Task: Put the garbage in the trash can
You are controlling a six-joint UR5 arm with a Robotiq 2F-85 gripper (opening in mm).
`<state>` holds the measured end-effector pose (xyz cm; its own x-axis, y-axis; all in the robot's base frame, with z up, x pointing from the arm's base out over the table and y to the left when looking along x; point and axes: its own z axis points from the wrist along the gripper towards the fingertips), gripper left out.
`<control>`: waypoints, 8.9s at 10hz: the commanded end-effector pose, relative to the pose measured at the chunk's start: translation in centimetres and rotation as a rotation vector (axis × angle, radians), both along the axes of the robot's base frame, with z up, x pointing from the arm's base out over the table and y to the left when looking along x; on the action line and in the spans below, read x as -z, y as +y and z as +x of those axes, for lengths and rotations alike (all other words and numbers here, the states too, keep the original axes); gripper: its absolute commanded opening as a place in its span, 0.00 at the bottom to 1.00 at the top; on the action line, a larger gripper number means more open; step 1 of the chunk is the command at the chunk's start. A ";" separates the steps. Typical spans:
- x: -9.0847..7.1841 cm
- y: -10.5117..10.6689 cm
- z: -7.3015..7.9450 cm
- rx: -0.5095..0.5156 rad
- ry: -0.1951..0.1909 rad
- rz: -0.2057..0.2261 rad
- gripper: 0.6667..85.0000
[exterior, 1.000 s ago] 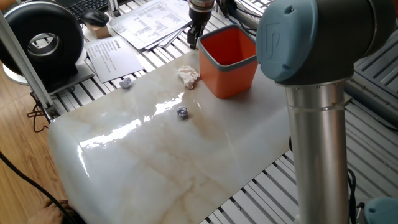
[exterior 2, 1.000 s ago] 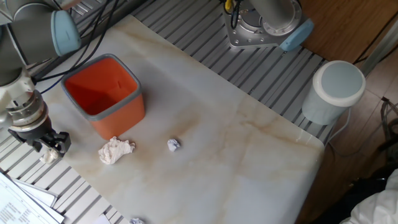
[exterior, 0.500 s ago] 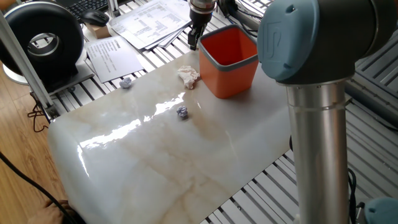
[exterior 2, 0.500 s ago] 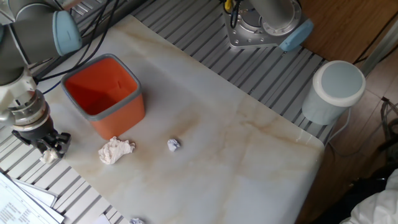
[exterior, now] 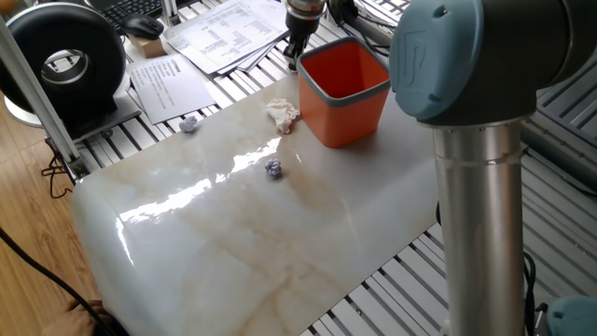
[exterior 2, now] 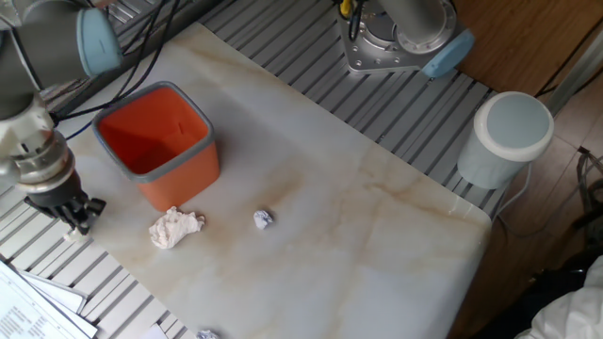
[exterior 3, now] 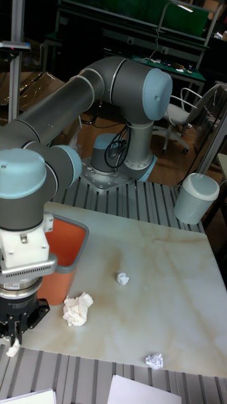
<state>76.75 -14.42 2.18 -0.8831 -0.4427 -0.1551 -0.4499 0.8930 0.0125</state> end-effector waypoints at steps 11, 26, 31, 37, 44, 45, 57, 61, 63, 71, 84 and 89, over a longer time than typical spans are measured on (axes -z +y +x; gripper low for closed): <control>-14.1 -1.0 -7.4 0.060 -0.017 -0.035 0.01; -13.4 2.8 -14.7 0.234 -0.011 0.046 0.01; -12.4 1.3 -15.3 0.166 -0.005 -0.013 0.80; -15.5 2.5 -12.6 0.134 0.032 -0.034 0.72; -16.1 4.8 -10.0 0.111 0.041 -0.044 0.01; -16.1 4.9 -10.0 0.103 0.041 -0.038 0.01; -13.1 10.5 -7.7 0.014 -0.054 -0.067 0.65; -12.8 10.5 -8.8 -0.094 -0.042 -0.098 0.65; -12.8 10.5 -8.6 -0.226 -0.058 -0.122 0.65; -9.0 13.3 -7.7 -0.384 -0.074 -0.099 0.66; -2.5 12.9 -7.7 -0.569 0.005 -0.136 0.79; 0.5 12.7 -7.4 -0.585 -0.018 -0.139 0.89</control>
